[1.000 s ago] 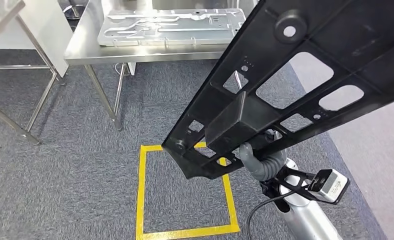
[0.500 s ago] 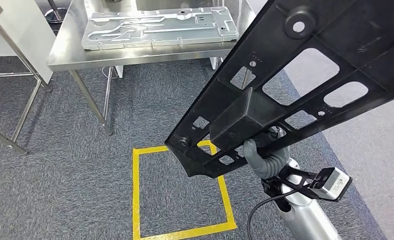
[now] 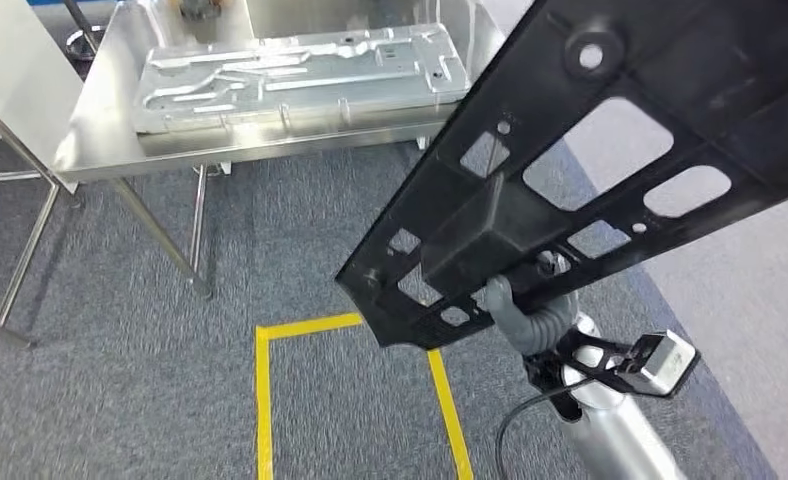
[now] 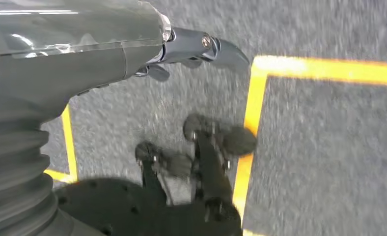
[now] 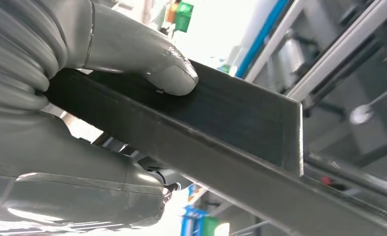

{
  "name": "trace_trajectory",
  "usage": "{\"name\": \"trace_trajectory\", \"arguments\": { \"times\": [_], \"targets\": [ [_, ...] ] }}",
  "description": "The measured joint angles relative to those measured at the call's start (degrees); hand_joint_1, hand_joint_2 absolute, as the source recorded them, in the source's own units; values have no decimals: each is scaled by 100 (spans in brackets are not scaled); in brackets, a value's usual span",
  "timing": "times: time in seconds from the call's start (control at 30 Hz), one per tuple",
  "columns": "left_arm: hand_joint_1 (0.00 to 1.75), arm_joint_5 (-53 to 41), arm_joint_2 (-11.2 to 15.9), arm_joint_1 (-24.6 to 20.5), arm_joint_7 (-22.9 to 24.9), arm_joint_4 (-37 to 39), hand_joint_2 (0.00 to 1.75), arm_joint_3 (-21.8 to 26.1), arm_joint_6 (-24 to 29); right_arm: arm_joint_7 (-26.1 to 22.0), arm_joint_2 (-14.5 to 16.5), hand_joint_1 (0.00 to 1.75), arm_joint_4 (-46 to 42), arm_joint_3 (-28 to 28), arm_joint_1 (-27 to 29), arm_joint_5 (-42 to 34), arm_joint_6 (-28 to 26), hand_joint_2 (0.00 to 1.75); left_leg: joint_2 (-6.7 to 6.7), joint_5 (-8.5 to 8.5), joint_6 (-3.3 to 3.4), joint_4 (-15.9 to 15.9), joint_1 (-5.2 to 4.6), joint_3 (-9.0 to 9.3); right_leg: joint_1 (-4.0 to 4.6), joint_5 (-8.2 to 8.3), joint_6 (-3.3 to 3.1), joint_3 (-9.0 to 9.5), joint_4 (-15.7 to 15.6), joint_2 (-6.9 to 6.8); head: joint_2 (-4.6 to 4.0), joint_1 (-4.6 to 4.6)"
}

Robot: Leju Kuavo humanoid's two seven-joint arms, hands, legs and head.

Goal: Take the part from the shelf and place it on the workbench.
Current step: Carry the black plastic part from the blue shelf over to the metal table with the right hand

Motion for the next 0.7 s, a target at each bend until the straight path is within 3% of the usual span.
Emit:
{"name": "trace_trajectory", "arguments": {
  "times": [0.07, 0.13, 0.17, 0.23, 0.27, 0.3, 0.33, 0.37, 0.43, 0.47, 0.5, 0.57, 0.6, 0.63, 0.7],
  "targets": [
    [0, 3, 6, -6, -4, 0, 175, 9, 6, 0, 0, 175, 15, 0, -12, -2, -22, 175, -8, -120, 65, -147, 29, 191, -11, 247, 44, -129, 314, -4, 1, 2],
    [0, 5, 10, 2, -5, 0, 175, 32, 9, 1, 4, 175, 40, 1, -25, -8, -55, 175, -21, -219, 93, -323, 68, 462, -16, 530, 73, -717, 1170, -10, 1, 6],
    [0, 6, 13, 1, -6, 0, 175, 45, 10, 2, 8, 175, 60, 2, -27, -12, -71, 175, -28, -284, 97, -394, 73, 595, -27, 510, 90, -1093, 1581, -14, 1, 8],
    [0, 6, 14, -10, -4, 0, 175, 68, 12, 3, 17, 175, 92, 5, -29, -22, -89, 175, -49, -446, 95, -468, 84, 867, -56, 79, 138, -1705, 1958, -20, 1, 10],
    [0, 6, 14, -10, -4, 0, 175, 77, 12, 3, 17, 175, 103, 5, -29, -25, -93, 175, -63, -547, 89, -480, 90, 1017, -76, -165, 163, -1894, 1921, -26, 1, 10],
    [0, 6, 14, -10, -3, 0, 175, 84, 12, 3, 17, 175, 109, 5, -30, -27, -98, 175, -76, -659, 76, -484, 98, 1179, -97, -288, 188, -2009, 1763, -36, 1, 10],
    [0, 6, 14, -10, -3, 0, 175, 90, 13, 3, 17, 175, 111, 5, -30, -29, -104, 175, -86, -780, 58, -484, 106, 1351, -119, -205, 210, -2066, 1504, -52, 1, 10],
    [0, 7, 15, -4, -3, 0, 175, 94, 14, 4, 17, 175, 115, 5, -30, -29, -113, 175, -93, -906, 32, -486, 110, 1499, -141, 162, 224, -2084, 1161, -80, 1, 10],
    [0, 7, 19, -11, -2, 1, 175, 107, 19, 7, 17, 175, 128, 11, -35, -30, -137, 175, -103, -1144, -37, -459, 106, 1721, -141, 1201, 202, -2093, 559, -156, 1, 11],
    [0, 7, 21, -18, -1, 2, 175, 113, 21, 9, 17, 175, 132, 16, -40, -30, -153, 175, -101, -1231, -77, -468, 105, 1789, -124, 1561, 164, -2096, 412, -174, 1, 11],
    [0, 4, 22, -31, -2, 2, 175, 117, 22, 9, 17, 175, 129, 21, -51, -31, -167, 175, -94, -1261, -124, -452, 108, 1843, -102, 1686, 113, -2094, 366, -174, 1, 10],
    [0, -1, 22, -44, -4, 2, 175, 120, 21, 10, -5, 175, 113, 27, -81, -31, -183, 175, -69, -1205, -209, -318, 137, 1844, -76, 1608, 2, -2004, 357, -140, 1, 9],
    [0, -4, 18, -47, -5, 2, 175, 120, 20, 10, -24, 175, 106, 28, -96, -31, -184, 175, -57, -1163, -237, -88, 151, 1752, -66, 1563, -50, -1934, 332, -136, 1, 8],
    [0, -9, 13, -53, -5, 2, 175, 121, 16, 11, -44, 175, 104, 29, -105, -31, -185, 175, -48, -1190, -252, 216, 162, 1594, -53, 1516, -96, -1860, 313, -133, 1, 8],
    [0, -16, 3, -62, -4, 2, 175, 122, 10, 12, -61, 175, 103, 31, -114, -31, -189, 175, -36, -1490, -255, 900, 163, 1145, -20, 1410, -160, -1741, 294, -129, 1, 8]
  ]
}}
